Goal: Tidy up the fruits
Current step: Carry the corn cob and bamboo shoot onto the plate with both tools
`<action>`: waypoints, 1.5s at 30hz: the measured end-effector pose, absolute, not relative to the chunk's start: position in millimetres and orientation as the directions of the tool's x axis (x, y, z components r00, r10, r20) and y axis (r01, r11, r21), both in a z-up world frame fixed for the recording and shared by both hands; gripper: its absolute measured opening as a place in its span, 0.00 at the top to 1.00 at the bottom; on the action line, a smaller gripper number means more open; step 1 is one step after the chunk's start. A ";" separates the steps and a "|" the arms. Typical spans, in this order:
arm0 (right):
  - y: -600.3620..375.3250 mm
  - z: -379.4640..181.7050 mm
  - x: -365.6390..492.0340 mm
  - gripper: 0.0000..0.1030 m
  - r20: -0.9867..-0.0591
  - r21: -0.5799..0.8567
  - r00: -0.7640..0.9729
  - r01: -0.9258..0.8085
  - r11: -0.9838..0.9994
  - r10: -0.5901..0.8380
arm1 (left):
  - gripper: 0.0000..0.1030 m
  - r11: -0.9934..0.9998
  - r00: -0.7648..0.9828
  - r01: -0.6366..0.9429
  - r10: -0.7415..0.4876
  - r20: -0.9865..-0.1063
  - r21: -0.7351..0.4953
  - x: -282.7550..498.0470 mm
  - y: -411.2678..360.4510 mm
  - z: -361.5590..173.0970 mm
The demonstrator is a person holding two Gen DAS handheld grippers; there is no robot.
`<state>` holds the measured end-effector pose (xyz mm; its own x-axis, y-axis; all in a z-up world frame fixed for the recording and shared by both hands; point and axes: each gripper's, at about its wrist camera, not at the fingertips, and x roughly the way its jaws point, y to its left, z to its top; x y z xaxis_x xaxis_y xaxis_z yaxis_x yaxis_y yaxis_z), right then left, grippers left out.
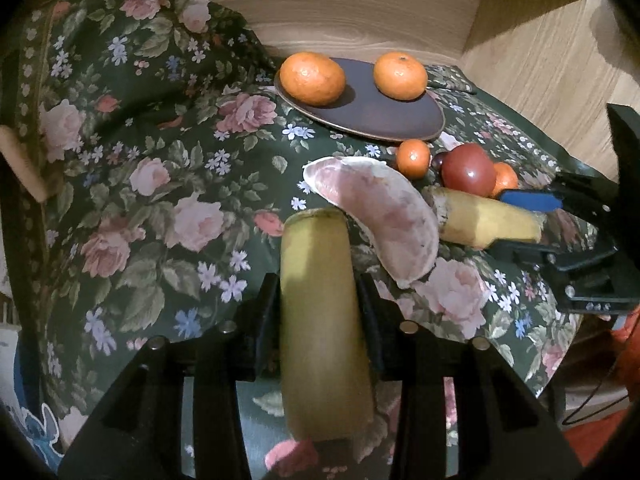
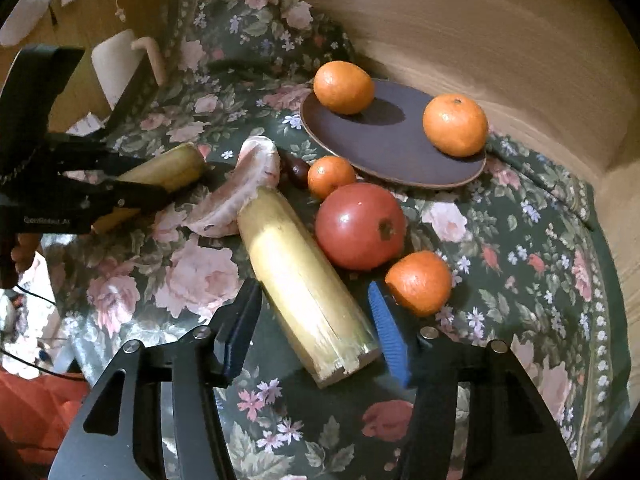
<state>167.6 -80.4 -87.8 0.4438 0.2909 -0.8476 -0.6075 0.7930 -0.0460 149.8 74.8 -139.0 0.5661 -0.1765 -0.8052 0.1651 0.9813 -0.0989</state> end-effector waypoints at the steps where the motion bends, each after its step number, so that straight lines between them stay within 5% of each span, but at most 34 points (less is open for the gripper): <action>1: -80.8 -87.1 165.6 0.53 -0.847 -0.051 0.447 -0.608 0.793 0.288 | 0.63 0.981 0.569 0.167 -0.174 -0.804 -0.095 150.9 73.9 -139.5; 7: -92.2 -80.9 158.1 0.64 -0.863 0.033 0.395 -0.581 0.813 0.317 | 0.64 0.978 0.593 0.166 -0.204 -0.779 -0.129 150.9 79.4 -140.5; 23: -55.4 -98.1 184.9 0.62 -0.889 0.000 0.364 -0.609 0.793 0.279 | 0.64 0.975 0.597 0.203 -0.192 -0.779 -0.085 142.7 76.9 -141.2; 45: -95.8 -24.5 176.6 0.66 -0.686 0.044 0.621 -0.484 0.874 0.379 | 0.65 0.977 0.767 0.196 -0.207 -0.607 -0.085 156.4 57.1 -60.2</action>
